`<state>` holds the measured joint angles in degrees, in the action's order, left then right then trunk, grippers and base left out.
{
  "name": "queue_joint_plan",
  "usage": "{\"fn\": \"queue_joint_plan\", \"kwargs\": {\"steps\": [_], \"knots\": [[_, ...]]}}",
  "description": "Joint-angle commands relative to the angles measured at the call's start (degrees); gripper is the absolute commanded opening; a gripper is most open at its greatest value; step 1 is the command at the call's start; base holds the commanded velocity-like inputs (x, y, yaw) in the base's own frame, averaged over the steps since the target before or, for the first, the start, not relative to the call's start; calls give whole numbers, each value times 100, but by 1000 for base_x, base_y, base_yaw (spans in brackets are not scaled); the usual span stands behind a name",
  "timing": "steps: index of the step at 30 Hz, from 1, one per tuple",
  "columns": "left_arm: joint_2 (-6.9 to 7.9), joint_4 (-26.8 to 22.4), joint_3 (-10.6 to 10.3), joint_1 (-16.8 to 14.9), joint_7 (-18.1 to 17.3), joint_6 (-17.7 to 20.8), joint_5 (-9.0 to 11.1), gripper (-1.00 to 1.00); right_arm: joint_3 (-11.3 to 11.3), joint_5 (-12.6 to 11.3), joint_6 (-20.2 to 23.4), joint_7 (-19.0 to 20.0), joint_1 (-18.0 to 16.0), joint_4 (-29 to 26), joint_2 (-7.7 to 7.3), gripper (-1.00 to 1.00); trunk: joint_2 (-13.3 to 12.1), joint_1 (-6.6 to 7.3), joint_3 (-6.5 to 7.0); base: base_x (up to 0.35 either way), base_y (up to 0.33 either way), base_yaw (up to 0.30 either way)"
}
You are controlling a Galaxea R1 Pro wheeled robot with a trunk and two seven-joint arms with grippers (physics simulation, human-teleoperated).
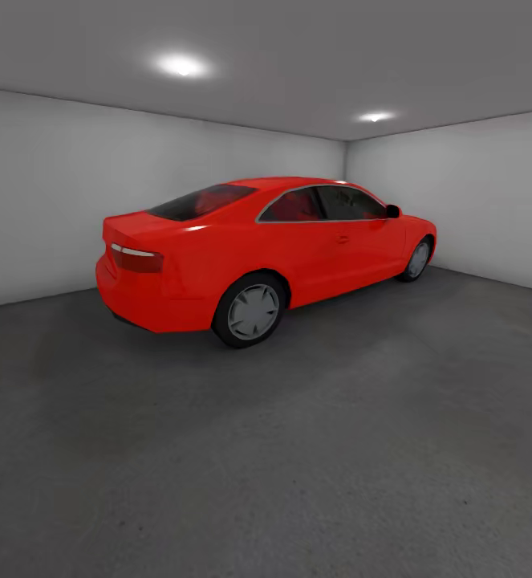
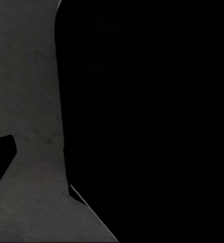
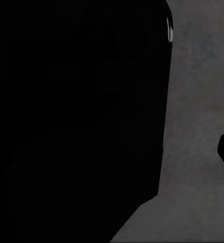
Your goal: Move the two storage containers from the living room to the garage. In the garage, place one container on the floor and stack the other container on top of it (either order is fine).
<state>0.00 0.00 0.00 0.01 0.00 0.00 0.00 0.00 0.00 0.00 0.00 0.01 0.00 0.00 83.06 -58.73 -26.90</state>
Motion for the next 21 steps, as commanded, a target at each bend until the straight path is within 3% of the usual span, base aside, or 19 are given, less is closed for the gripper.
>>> {"fn": "queue_joint_plan", "kwargs": {"steps": [1,8,16,21], "knots": [[0,0,0,-1,0,0,0,100,0,0,0,0,-1,0,0,100,2,0,-3,0,0,0],[9,-29,53,-10,-101,-43,50,100,44,61,7,-8,-9,0,-26,100,2,0,-3,0,0,0],[10,-259,70,-9,-97,-250,304,100,30,53,-17,-9,-9,0,-26,100,2,0,-3,0,0,0],[9,-270,70,-9,-97,-265,328,100,-25,-9,-119,-7,-9,0,-26,100,2,0,-3,0,0,-5]]}}
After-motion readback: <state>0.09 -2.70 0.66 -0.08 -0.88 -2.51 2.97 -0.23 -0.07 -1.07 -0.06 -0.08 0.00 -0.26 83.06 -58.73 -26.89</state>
